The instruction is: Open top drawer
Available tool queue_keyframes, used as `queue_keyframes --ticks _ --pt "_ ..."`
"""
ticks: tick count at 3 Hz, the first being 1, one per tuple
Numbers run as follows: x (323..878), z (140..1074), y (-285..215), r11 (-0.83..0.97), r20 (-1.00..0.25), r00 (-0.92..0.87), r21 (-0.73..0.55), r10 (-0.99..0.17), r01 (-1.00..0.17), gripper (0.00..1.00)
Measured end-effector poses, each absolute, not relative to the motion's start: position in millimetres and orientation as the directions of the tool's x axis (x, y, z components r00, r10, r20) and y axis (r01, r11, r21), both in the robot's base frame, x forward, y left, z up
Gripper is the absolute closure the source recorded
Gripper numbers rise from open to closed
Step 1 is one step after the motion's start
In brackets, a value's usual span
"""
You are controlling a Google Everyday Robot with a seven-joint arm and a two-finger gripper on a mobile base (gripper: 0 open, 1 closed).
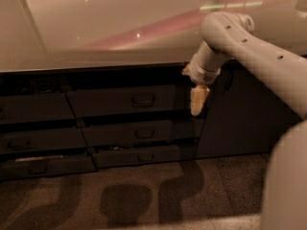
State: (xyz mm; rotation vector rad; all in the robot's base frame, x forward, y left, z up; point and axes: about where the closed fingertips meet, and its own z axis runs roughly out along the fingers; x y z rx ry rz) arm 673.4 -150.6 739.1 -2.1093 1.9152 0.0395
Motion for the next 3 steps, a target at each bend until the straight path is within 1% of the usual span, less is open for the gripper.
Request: queue_keyframes --ticks 1,2,3 --pt "675.9 769.6 -120.4 -0.156 -0.066 0.192 -0.365 -0.979 -0.918 0.00" --pt "669.0 746.8 -135.2 -0.207 0.022 0.213 -0.354 -0.977 -0.912 0.00" --pt "668.8 746.5 -135.3 -0.207 0.022 0.213 -0.352 -0.977 -0.913 0.00"
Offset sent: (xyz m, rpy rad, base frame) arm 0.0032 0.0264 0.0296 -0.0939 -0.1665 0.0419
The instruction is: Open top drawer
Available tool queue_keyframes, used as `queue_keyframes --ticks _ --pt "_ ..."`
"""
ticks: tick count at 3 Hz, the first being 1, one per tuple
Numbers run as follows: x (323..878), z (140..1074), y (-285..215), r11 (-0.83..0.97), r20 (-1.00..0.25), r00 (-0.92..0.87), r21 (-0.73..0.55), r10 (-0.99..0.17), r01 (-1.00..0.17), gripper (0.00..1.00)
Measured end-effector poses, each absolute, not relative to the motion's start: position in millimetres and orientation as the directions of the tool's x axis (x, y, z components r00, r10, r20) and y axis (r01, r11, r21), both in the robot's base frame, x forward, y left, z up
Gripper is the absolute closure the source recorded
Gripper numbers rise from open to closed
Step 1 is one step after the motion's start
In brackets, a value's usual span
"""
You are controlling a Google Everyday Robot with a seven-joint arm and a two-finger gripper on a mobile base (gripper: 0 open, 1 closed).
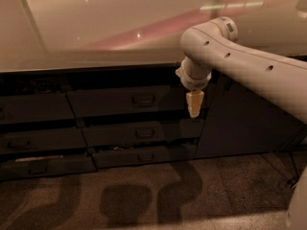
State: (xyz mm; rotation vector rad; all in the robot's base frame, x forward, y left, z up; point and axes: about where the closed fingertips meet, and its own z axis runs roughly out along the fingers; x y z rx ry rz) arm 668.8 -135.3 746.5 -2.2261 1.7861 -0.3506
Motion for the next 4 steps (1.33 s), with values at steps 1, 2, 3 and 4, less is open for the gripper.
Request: queue_keyframes --ticks 1,2,3,4 --pt "672.4 741.1 -140.6 -0.215 0.084 0.198 -0.410 -0.977 -0.886 0.00" --pt "670.9 736.2 -136.2 -0.236 0.158 0.179 -0.516 -0.971 -0.824 0.00" --pt "665.6 713.5 -144.7 -0.243 0.198 0.160 -0.532 -0.967 -0.811 0.00" --pt "665.6 713.4 -144.7 -0.243 0.198 0.160 -0.532 -0.967 -0.811 0.00"
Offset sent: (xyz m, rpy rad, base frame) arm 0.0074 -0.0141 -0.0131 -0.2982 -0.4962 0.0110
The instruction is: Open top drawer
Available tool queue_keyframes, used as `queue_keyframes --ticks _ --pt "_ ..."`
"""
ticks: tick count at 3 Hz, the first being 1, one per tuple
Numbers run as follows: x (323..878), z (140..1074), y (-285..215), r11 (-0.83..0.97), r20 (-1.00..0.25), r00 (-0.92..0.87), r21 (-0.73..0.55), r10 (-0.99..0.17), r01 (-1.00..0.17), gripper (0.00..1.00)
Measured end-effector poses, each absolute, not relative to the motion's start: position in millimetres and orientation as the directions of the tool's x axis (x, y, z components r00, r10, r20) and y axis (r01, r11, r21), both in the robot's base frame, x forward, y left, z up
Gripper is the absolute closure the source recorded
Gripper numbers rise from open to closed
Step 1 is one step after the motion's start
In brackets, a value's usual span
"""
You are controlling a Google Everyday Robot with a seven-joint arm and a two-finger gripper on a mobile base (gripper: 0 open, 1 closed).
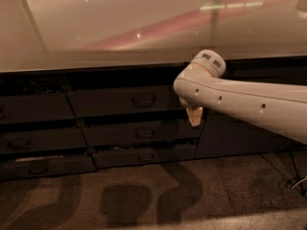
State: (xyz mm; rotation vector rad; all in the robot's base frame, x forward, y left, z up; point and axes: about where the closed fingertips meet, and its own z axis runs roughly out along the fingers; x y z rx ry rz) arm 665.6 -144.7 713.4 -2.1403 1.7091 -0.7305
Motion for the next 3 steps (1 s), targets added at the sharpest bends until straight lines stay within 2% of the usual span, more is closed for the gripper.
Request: queue_keyframes --ticks 2,3 --pt "695.4 691.4 -163.4 -0.222 0.192 0.151 -0.438 -0.970 -0.871 0.00" --pt "735.4 673.0 -172.9 -0.261 0.180 0.204 -0.400 -0.962 -0.878 0.00"
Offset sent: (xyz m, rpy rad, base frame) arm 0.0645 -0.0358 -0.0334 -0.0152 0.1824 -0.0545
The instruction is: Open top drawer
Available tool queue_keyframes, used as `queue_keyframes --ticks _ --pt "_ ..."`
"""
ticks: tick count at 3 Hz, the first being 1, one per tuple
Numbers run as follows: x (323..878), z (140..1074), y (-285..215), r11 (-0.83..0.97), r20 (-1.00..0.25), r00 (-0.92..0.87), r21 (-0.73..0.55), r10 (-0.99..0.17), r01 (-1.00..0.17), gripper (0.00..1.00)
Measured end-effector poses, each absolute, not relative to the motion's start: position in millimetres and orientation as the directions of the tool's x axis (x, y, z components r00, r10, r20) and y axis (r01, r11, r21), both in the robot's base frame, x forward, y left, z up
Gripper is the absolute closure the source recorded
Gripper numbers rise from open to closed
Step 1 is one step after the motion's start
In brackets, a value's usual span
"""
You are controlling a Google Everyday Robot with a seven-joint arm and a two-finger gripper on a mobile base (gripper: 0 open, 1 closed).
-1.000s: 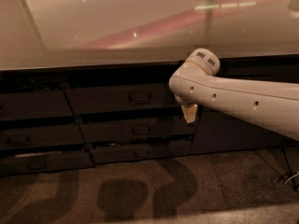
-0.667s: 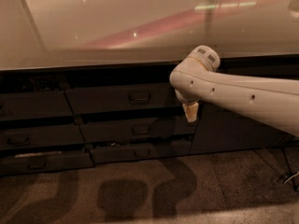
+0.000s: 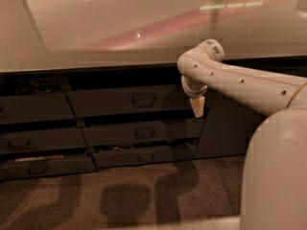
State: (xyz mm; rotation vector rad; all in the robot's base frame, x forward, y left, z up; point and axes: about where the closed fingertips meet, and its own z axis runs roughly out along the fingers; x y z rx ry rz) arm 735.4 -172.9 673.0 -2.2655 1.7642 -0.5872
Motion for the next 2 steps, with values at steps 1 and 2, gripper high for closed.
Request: queue_keyframes --ticks 1,2 --pt "736.9 673.8 -172.7 -0.264 0.181 0.207 -0.402 -0.961 -0.877 0.00" --pt "736.5 670.4 -181.2 -0.243 0.105 0.219 -0.412 -0.970 -0.878 0.00"
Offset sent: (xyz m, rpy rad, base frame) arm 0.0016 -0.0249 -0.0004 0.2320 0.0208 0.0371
